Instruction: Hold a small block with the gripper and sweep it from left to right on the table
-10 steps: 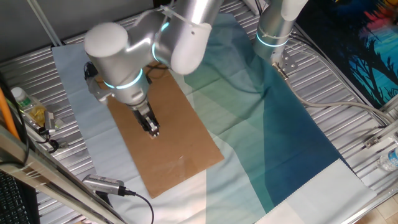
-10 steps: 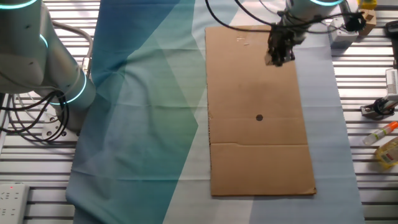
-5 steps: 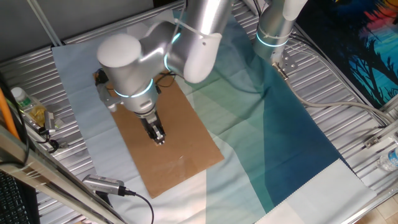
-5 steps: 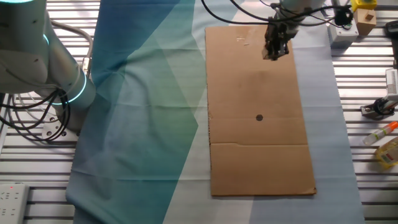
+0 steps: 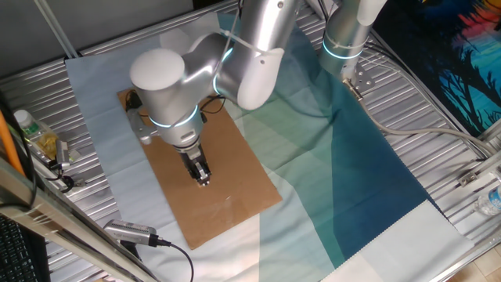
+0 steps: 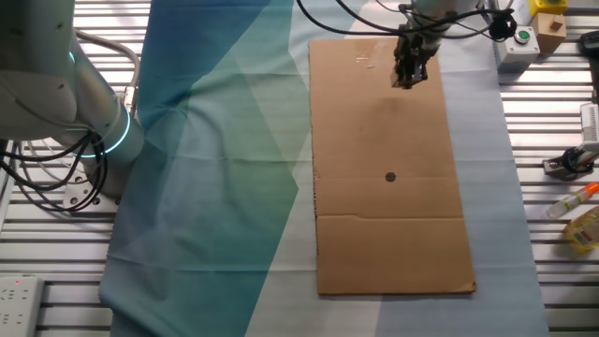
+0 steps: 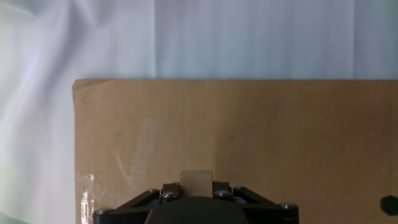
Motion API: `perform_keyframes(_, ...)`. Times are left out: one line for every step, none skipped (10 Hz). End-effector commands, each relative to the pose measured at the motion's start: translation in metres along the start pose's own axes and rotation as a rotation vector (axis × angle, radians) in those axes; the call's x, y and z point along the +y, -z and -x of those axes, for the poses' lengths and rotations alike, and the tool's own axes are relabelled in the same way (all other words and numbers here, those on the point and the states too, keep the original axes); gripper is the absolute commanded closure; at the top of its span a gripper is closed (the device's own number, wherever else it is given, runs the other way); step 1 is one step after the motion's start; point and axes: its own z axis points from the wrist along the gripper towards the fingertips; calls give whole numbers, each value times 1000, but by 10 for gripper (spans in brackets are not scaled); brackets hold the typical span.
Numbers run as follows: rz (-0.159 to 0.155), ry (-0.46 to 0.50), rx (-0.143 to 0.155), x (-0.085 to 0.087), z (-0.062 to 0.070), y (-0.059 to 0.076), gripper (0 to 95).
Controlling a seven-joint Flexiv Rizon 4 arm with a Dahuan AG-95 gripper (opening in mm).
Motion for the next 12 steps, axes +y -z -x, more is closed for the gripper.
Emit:
perform_keyframes(-3, -2, -10, 1, 0, -5, 950)
perform_keyframes(-3, -5, -12, 1, 0, -7, 950)
perform_keyframes(-3, -5, -18, 2, 0, -10, 950)
perform_keyframes(-5, -3, -21, 2, 0, -11, 950)
perform_keyframes(-6, -2, -21, 2, 0, -11, 950)
perform_keyframes(-9, -1, -21, 1, 0, -14, 950)
perform_keyframes(-9, -1, -25, 1, 1, -17, 950)
perform_keyframes(-9, -1, -27, 1, 1, -19, 950)
perform_keyframes(-10, 3, -30, 0, 1, -21, 950)
perform_keyframes(-10, 5, -32, 0, 1, -21, 950)
perform_keyframes(-10, 8, -34, 0, 1, -23, 950)
perform_keyframes(-8, 9, -35, 0, 1, -23, 950)
